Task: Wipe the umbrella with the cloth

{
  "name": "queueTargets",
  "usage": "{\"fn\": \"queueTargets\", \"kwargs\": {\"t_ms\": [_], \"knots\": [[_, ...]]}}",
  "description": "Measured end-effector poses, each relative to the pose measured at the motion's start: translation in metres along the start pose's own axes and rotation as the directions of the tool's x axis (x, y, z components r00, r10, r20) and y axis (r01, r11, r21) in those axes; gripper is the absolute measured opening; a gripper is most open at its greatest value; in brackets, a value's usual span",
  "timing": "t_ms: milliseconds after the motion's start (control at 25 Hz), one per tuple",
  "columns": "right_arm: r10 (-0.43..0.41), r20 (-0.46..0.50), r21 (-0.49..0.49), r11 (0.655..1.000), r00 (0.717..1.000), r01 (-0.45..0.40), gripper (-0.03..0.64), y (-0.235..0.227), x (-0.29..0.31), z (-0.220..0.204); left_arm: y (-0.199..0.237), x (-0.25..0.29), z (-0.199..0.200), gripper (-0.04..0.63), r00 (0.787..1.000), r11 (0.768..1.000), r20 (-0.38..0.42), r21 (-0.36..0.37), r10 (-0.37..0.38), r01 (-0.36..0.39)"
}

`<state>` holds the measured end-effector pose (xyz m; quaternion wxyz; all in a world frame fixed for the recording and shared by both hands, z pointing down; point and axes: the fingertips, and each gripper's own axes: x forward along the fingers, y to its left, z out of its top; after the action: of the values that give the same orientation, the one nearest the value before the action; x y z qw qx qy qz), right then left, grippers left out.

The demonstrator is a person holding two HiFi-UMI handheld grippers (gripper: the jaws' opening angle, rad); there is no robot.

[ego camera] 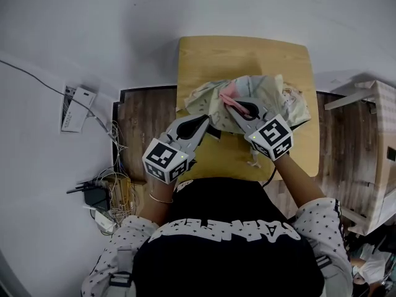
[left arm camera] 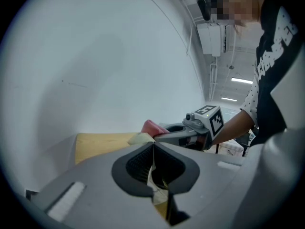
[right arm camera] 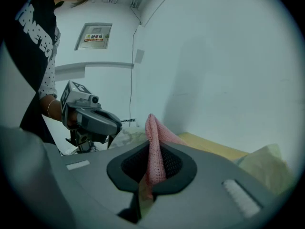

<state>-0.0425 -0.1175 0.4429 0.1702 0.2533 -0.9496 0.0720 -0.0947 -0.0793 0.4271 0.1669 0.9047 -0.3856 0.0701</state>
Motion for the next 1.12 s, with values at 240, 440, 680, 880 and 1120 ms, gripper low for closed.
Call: {"fn": "queueTargets", "kwargs": {"t_ms": [240, 440, 680, 880, 1120], "knots": [[0.104, -0.032, 0.0, 0.995, 0.994, -0.104, 0.031, 0.028, -0.002, -0.01, 0.001, -0.002, 0.0, 0.005, 1.0, 1.0, -0.002, -0.003, 0.022, -0.022], [0.175, -0.048, -0.005, 0.985, 0.983, -0.175, 0.031, 0.051, -0.008, -0.019, -0.001, -0.002, 0.001, 0.005, 1.0, 0.999, 0.011, -0.035, 0.016, -0.016], [0.233, -0.082, -0.005, 0.972, 0.969, -0.234, 0.031, 0.075, -0.015, -0.029, -0.001, -0.001, 0.002, 0.006, 1.0, 1.0, 0.005, -0.016, 0.015, -0.015], [0.255, -0.101, 0.002, 0.967, 0.962, -0.256, 0.031, 0.082, -0.022, -0.034, 0.001, 0.0, 0.001, 0.005, 1.0, 1.0, 0.0, -0.004, 0.018, -0.018], [0.212, -0.06, 0.015, 0.977, 0.975, -0.211, 0.031, 0.06, -0.041, -0.016, 0.001, 0.001, 0.004, 0.005, 1.0, 1.0, 0.011, -0.002, 0.023, -0.023]]}}
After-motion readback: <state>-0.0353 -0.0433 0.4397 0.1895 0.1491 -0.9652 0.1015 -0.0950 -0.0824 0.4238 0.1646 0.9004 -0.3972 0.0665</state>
